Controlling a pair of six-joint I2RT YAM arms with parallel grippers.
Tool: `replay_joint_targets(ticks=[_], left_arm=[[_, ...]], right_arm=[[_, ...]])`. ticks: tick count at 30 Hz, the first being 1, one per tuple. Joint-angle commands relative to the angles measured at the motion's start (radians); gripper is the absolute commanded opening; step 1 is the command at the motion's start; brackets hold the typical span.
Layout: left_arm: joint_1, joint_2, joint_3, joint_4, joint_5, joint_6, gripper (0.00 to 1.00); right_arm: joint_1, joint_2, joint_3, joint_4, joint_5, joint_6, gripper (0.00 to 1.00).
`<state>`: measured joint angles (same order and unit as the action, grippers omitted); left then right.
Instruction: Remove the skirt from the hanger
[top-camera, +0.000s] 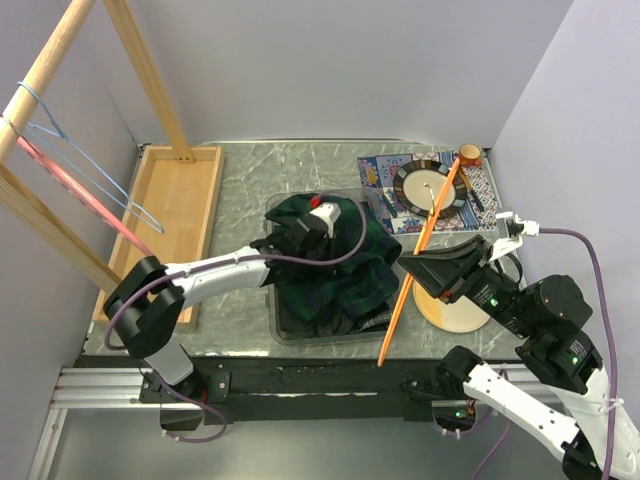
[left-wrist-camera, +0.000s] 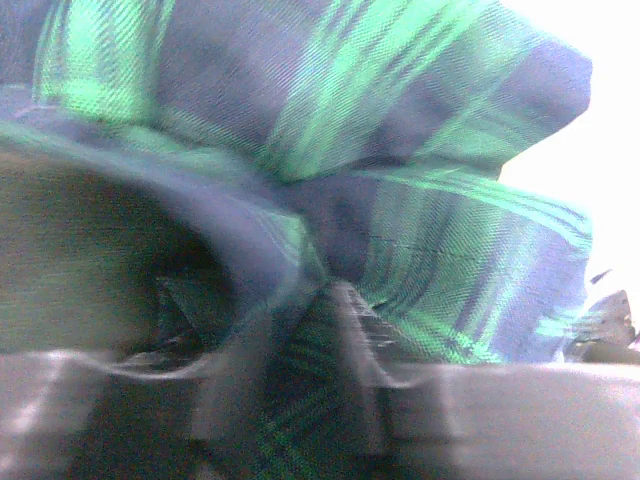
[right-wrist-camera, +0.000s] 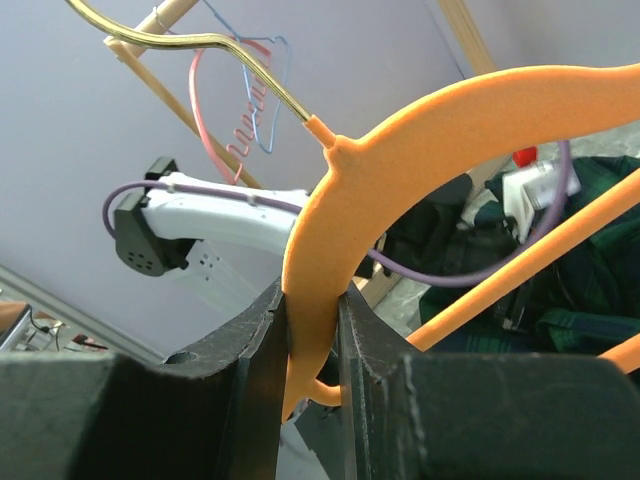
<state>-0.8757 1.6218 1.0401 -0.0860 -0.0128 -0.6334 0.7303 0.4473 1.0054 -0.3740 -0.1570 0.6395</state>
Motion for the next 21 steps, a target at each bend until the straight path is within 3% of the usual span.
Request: replay_joint_targets(ticks=[1,3,7,13,17,21], left_arm=[[-0.012,-0.088,0.148,-0.159,-0.044,0.037,0.50],[-0.012,-0.140,0.196,-0.208,-0.065,0.040,0.69],[-0.012,-0.246,0.232,-0.245,-0.075,0.084,0.81],[-0.011,-0.372,0.328,-0.310,0.069,0.201,0.84],[-0.011,-0.456,0.371,-0.330,0.401,0.258,0.83],[-0.011,-0.534,0.299,-0.153,0.618,0.157,0.83]], right_arm=[[0.000,-0.013,0.015,0.063,0.007,0.011,0.00],[-0.002,-0.012,0.013,0.064,0.005,0.014,0.00],[-0.002,-0.009,0.015,0.095,-0.004,0.043,0.00],[-0.002,0.063,0.065,0.144,-0.061,0.065,0.00],[0.000,0.117,0.087,0.153,-0.038,0.011,0.00],[-0.003,0.174,0.088,0.242,-0.067,0.000,0.00]])
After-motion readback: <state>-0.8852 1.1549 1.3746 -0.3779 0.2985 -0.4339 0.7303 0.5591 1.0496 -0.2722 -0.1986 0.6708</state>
